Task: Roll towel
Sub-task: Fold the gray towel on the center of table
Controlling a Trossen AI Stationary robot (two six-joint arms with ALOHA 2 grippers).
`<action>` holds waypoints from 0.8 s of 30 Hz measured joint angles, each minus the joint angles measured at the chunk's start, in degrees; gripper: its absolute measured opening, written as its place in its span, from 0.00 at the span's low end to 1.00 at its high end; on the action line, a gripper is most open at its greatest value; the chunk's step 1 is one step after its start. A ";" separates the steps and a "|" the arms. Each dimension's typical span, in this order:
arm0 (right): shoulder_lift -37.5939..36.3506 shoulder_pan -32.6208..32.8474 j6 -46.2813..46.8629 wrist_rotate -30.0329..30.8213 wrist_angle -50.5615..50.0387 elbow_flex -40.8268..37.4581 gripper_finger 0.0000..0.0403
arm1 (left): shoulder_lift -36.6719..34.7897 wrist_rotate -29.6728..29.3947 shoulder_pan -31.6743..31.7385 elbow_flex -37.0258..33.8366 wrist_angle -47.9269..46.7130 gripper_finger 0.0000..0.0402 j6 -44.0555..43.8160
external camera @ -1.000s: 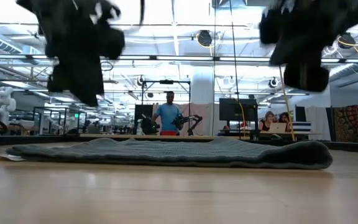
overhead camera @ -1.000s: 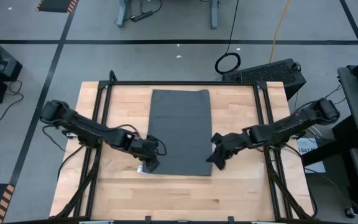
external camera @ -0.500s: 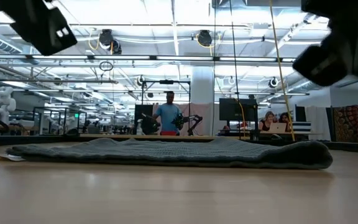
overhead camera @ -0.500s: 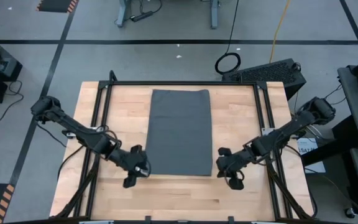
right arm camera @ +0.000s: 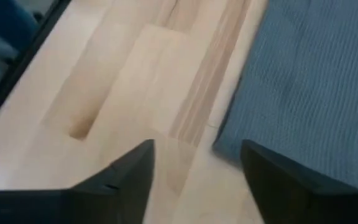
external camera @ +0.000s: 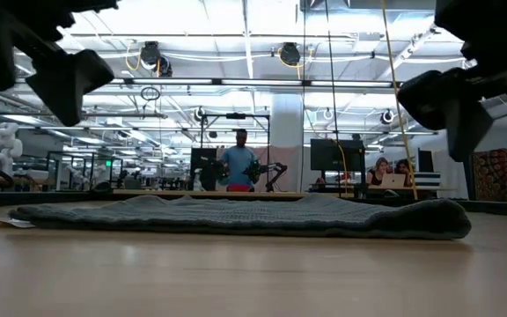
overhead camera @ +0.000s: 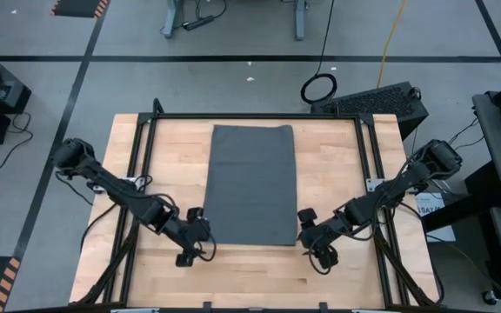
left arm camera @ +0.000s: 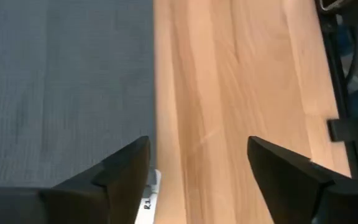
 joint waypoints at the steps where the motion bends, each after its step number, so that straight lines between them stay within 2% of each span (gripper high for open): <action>1: 0.00 0.00 -1.45 0.04 -0.14 0.00 0.60 | -0.12 0.04 -0.37 0.00 -0.03 0.71 0.30; 5: 0.00 0.00 -4.22 -0.27 -2.01 0.00 0.72 | -0.23 -1.05 -1.42 0.02 0.04 0.73 1.00; 10: 0.00 0.00 -4.26 0.44 -3.13 0.00 0.81 | -0.23 -9.48 -1.11 0.02 0.04 0.73 3.85; 16: 0.00 0.00 -6.11 4.82 -4.02 0.00 0.83 | -0.23 -11.11 -0.75 0.02 -0.06 0.73 3.92; 20: 0.00 0.00 -8.96 8.67 -3.96 0.00 0.83 | -0.23 -11.60 -1.08 0.02 -0.62 0.73 8.54; 24: 0.00 -0.15 -10.90 10.33 -3.99 0.00 0.83 | -0.23 -15.74 -0.99 0.02 -0.60 0.73 11.82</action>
